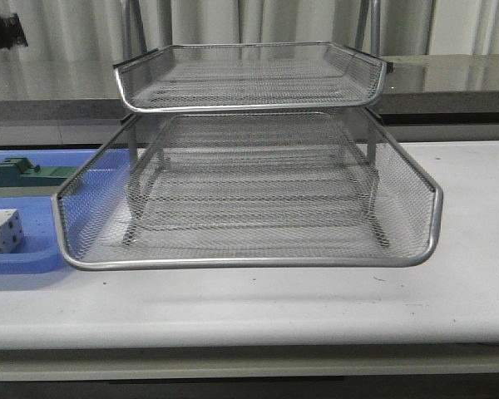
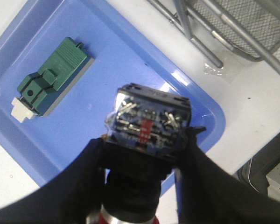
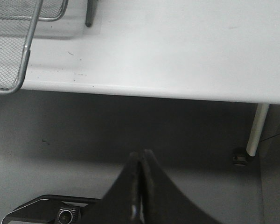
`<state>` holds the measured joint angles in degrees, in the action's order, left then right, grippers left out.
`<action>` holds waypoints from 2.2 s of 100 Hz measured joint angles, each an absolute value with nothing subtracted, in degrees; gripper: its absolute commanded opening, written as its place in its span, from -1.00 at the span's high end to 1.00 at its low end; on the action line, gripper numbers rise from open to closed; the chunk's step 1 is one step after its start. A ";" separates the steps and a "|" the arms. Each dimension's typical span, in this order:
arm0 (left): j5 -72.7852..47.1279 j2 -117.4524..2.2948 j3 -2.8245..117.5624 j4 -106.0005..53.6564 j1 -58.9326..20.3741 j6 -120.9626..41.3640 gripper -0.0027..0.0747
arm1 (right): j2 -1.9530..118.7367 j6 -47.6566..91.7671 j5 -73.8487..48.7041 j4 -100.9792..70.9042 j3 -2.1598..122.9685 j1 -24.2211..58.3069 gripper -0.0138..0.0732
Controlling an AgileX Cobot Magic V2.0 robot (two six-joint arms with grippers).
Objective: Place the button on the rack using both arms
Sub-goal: 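Lift the red button and carry it over the pulled-out middle tray, then lower the red button onto the middle tray and open the left gripper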
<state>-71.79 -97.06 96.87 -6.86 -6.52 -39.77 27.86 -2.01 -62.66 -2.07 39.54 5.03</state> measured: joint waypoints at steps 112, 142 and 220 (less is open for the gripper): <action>-66.37 -102.36 92.25 -8.31 -39.02 -39.77 0.98 | 27.86 -2.05 -62.66 -2.07 39.54 5.03 0.84; -63.88 -106.65 92.25 -8.54 -39.48 -39.77 0.78 | 27.86 -2.05 -62.66 -2.07 39.54 5.03 0.84; -65.57 -106.65 93.57 -8.91 -39.48 -39.64 -0.34 | 27.86 -2.05 -62.66 -2.07 39.54 5.03 0.84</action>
<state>-65.57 -106.65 93.57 -8.91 -39.48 -39.64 27.86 -2.05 -62.66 -2.07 39.54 5.03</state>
